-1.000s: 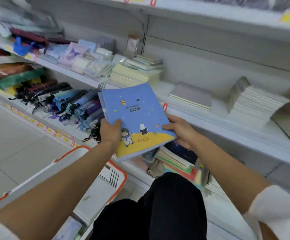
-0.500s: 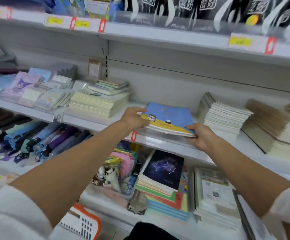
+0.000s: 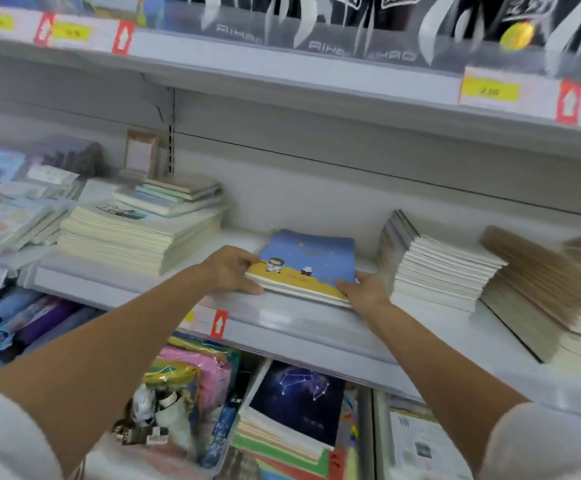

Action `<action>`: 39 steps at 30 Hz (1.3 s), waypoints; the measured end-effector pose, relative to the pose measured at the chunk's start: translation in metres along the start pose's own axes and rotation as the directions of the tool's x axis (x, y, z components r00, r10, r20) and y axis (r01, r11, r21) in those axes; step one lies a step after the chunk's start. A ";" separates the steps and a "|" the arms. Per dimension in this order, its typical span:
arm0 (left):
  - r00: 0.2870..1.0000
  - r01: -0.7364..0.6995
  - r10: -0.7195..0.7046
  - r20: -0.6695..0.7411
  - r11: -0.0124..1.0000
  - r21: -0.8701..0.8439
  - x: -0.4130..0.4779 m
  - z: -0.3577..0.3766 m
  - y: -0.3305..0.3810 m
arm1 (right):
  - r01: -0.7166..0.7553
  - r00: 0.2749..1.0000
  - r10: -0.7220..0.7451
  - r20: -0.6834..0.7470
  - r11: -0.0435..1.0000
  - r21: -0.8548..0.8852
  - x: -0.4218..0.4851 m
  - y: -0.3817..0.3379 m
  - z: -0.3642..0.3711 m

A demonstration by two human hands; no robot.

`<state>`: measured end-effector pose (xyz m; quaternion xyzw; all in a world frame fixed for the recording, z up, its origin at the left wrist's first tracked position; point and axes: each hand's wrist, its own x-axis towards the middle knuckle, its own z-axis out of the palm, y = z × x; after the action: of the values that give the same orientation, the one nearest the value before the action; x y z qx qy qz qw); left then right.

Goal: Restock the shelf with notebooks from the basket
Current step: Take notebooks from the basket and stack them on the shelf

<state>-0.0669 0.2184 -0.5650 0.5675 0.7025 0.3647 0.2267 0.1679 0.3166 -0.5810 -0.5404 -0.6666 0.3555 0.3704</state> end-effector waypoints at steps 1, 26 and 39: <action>0.999 0.005 -0.005 -0.045 1.000 -0.004 0.003 0.000 -0.002 | 0.018 0.999 -0.019 0.029 0.999 0.033 0.001 0.002 -0.002; 0.991 0.045 -0.062 -0.120 0.989 -0.139 0.019 0.003 -0.019 | -0.068 0.886 0.007 0.463 0.991 0.117 0.028 0.008 -0.007; 0.992 0.021 -0.007 -0.126 0.994 0.107 0.015 0.001 -0.015 | 0.031 0.910 0.001 0.416 0.997 -0.070 0.011 0.002 -0.004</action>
<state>-0.0792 0.2318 -0.5757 0.5498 0.7381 0.3596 0.1535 0.1705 0.3279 -0.5797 -0.4610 -0.7470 0.4341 0.2024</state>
